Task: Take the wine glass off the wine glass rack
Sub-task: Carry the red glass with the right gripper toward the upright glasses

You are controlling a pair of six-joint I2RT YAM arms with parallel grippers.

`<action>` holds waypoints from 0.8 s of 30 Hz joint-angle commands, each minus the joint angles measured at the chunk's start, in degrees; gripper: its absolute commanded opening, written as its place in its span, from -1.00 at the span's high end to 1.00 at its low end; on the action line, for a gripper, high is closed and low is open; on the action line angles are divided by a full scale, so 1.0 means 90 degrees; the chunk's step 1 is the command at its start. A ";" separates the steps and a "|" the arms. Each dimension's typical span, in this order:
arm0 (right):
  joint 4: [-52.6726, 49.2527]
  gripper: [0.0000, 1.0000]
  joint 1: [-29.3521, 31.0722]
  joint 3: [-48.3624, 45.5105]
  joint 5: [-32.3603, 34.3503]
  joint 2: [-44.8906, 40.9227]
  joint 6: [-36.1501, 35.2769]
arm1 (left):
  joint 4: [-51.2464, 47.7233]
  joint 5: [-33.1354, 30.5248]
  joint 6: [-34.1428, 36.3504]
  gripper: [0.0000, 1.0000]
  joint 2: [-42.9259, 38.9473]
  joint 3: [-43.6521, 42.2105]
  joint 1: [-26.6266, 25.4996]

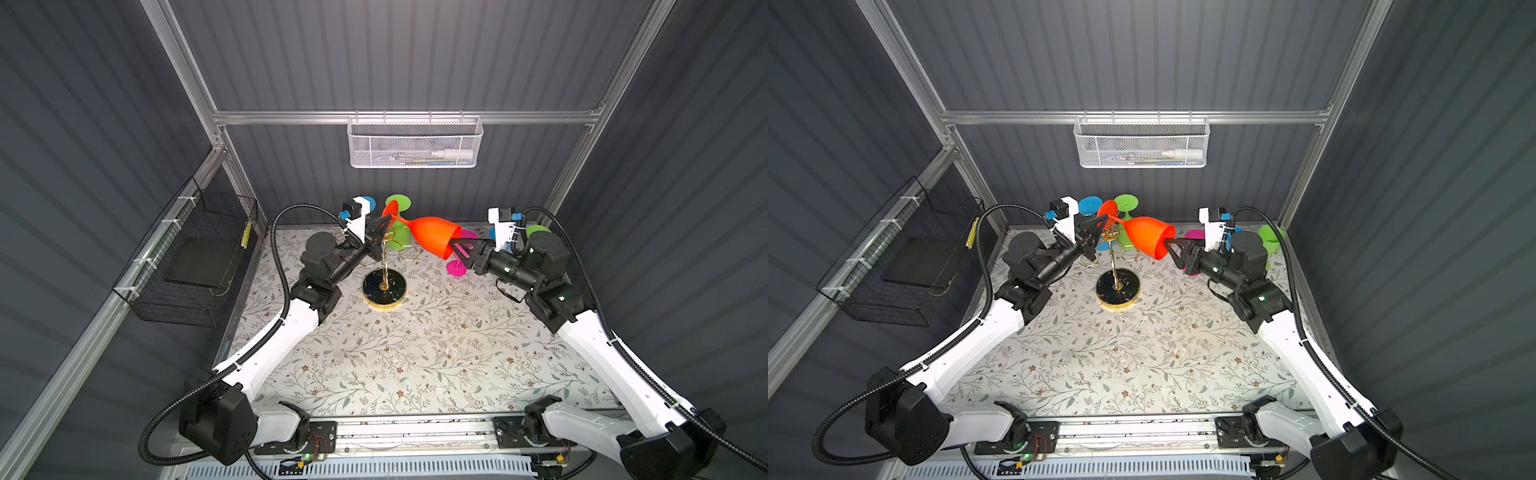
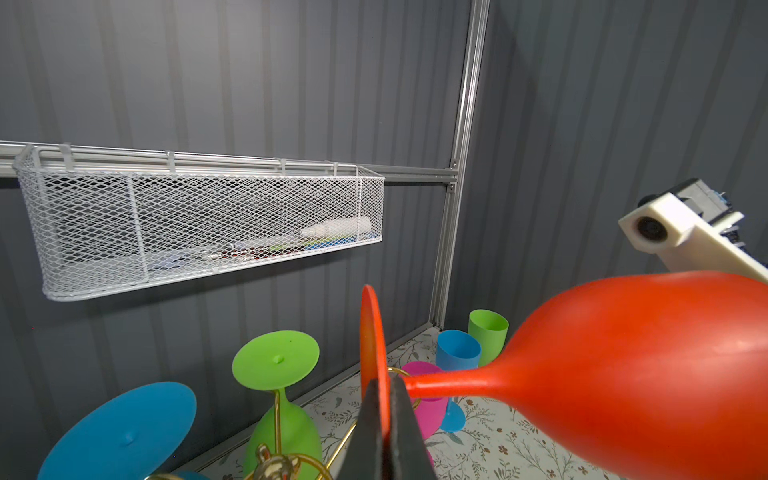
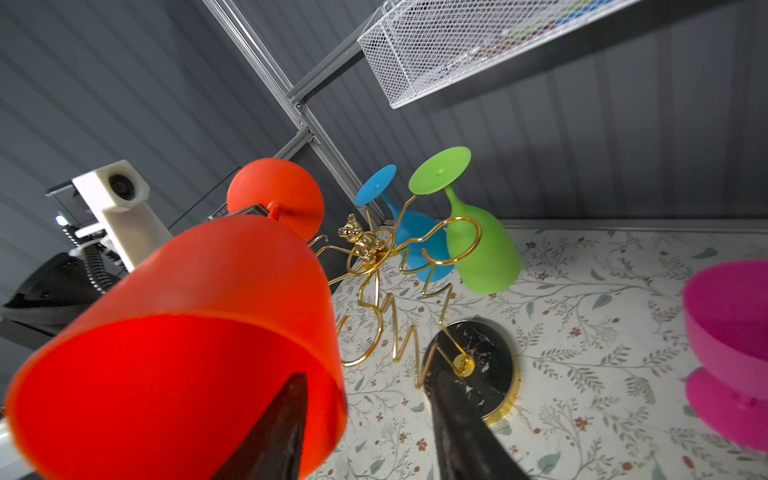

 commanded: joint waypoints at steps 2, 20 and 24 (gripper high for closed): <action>0.0379 0.32 0.0034 0.0318 0.0092 0.0285 0.0027 | 0.0181 0.0215 -0.0216 1.00 -0.0169 -0.0085 -0.0015; -0.0287 1.00 0.0063 0.0643 0.0521 -0.0023 -0.0374 | -0.0093 -0.0474 -0.0153 -0.04 -0.0224 -0.0073 0.0011; -0.1116 1.00 -0.0065 0.0831 0.1373 -0.0629 -0.0992 | -0.0314 -0.0952 0.0046 -0.64 -0.0393 -0.0151 0.0069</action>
